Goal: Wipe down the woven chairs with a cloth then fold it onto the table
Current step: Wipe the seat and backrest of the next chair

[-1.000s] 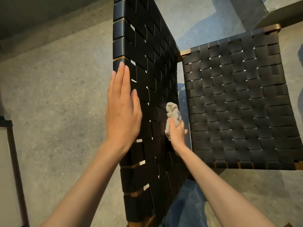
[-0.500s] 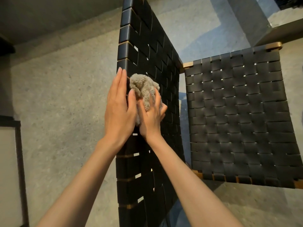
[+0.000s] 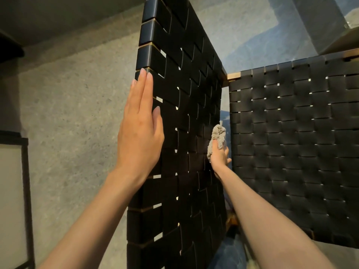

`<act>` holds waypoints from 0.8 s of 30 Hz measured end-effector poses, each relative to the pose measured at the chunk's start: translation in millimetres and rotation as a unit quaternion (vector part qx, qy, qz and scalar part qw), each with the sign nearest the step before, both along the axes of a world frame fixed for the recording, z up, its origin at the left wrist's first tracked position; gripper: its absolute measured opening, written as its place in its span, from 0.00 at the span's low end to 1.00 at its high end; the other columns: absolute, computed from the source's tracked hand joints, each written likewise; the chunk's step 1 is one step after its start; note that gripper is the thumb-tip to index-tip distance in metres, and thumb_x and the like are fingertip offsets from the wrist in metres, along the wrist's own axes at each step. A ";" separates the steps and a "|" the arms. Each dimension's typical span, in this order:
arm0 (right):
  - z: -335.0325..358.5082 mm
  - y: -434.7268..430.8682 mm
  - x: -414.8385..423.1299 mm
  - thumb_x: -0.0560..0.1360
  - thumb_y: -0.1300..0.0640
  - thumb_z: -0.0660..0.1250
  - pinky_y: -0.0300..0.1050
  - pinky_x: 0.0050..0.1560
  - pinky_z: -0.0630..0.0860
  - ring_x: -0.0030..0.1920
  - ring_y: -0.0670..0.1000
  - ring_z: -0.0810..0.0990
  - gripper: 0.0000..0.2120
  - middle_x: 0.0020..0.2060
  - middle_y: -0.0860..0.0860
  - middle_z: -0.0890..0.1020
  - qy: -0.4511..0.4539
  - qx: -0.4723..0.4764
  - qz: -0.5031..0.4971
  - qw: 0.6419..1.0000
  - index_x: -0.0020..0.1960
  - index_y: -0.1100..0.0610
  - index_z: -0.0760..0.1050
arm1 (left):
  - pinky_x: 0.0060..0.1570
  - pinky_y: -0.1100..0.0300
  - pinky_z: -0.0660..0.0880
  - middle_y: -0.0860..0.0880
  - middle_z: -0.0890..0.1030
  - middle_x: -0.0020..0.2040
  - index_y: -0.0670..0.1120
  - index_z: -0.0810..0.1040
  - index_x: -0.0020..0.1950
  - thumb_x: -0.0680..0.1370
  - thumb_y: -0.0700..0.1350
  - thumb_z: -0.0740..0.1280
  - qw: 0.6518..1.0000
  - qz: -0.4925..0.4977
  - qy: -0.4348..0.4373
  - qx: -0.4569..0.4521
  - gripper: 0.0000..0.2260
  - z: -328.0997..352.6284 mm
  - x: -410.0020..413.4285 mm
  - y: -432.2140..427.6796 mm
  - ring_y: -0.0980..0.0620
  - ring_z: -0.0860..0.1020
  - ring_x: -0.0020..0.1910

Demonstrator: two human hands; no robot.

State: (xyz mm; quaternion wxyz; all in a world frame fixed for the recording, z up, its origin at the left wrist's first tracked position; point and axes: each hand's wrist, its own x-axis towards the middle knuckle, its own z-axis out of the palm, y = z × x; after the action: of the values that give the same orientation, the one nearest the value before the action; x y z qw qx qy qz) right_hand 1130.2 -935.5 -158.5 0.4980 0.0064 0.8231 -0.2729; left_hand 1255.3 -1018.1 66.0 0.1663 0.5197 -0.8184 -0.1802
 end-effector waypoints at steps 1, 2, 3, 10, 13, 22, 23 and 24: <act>5.4 -0.9 1.0 0.81 0.42 0.51 0.58 0.71 0.54 0.73 0.61 0.52 0.29 0.76 0.52 0.55 0.004 -0.008 -0.005 1.000 0.77 0.55 0.53 | 0.73 0.67 0.47 0.52 0.52 0.78 0.45 0.52 0.78 0.82 0.40 0.57 1.000 0.002 0.004 0.004 0.25 0.3 -0.8 0.6 0.59 0.48 0.76; 12.6 -1.9 3.4 0.81 0.43 0.53 0.58 0.70 0.57 0.73 0.60 0.54 0.29 0.75 0.53 0.56 0.004 -0.029 -0.016 0.999 0.77 0.55 0.53 | 0.73 0.66 0.47 0.52 0.52 0.78 0.45 0.52 0.78 0.82 0.39 0.57 1.000 0.004 0.007 0.007 0.25 0.9 -1.3 0.9 0.58 0.48 0.76; 23.3 -2.1 7.5 0.81 0.44 0.55 0.56 0.67 0.61 0.71 0.58 0.58 0.29 0.74 0.55 0.57 0.001 -0.060 -0.033 0.998 0.77 0.54 0.53 | 0.74 0.66 0.48 0.52 0.52 0.78 0.45 0.53 0.78 0.82 0.39 0.57 1.000 0.005 0.012 0.011 0.25 1.7 -1.6 1.0 0.57 0.49 0.76; 152.3 -49.3 44.6 0.73 0.37 0.60 0.50 0.64 0.64 0.68 0.52 0.57 0.27 0.67 0.49 0.60 0.038 -0.353 0.059 0.933 0.65 0.23 0.48 | 0.73 0.66 0.51 0.53 0.58 0.76 0.45 0.57 0.76 0.82 0.38 0.56 0.993 0.030 0.092 0.062 0.23 10.4 -1.9 -0.1 0.60 0.53 0.75; 186.0 -84.5 41.3 0.74 0.37 0.56 0.57 0.66 0.58 0.71 0.53 0.49 0.26 0.75 0.46 0.51 0.094 -0.411 0.107 0.900 0.51 0.12 0.40 | 0.70 0.71 0.54 0.52 0.62 0.74 0.44 0.60 0.75 0.82 0.37 0.55 0.989 0.053 0.129 0.047 0.21 13.5 -2.9 -5.6 0.62 0.58 0.72; 145.0 -127.1 18.0 0.75 0.43 0.53 0.59 0.64 0.68 0.70 0.60 0.60 0.22 0.75 0.52 0.59 0.250 -0.464 0.097 0.844 0.68 0.33 0.54 | 0.71 0.72 0.49 0.52 0.56 0.77 0.47 0.54 0.77 0.82 0.41 0.55 0.998 0.032 0.044 0.028 0.24 6.2 -27.5 -50.2 0.63 0.52 0.74; 132.0 -125.3 14.3 0.75 0.45 0.54 0.60 0.64 0.69 0.70 0.59 0.60 0.21 0.74 0.52 0.60 0.253 -0.446 0.092 0.853 0.68 0.37 0.57 | 0.71 0.71 0.48 0.53 0.54 0.78 0.48 0.52 0.77 0.82 0.42 0.55 0.999 0.026 0.025 0.027 0.24 4.8 -30.1 -55.1 0.62 0.51 0.75; 117.1 -122.3 10.2 0.76 0.46 0.55 0.60 0.65 0.69 0.71 0.59 0.60 0.21 0.74 0.52 0.60 0.258 -0.419 0.092 0.866 0.69 0.41 0.59 | 0.72 0.70 0.47 0.54 0.52 0.78 0.49 0.50 0.78 0.82 0.43 0.55 0.999 0.022 0.006 0.024 0.25 3.2 -32.1 -59.2 0.62 0.49 0.75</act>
State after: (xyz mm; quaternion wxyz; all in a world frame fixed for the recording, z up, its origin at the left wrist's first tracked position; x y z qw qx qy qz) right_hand 1140.4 -1057.9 -41.3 0.2468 -0.3495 0.7271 -0.5369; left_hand 1223.3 -1077.3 69.2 0.1628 0.5404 -0.8012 -0.1989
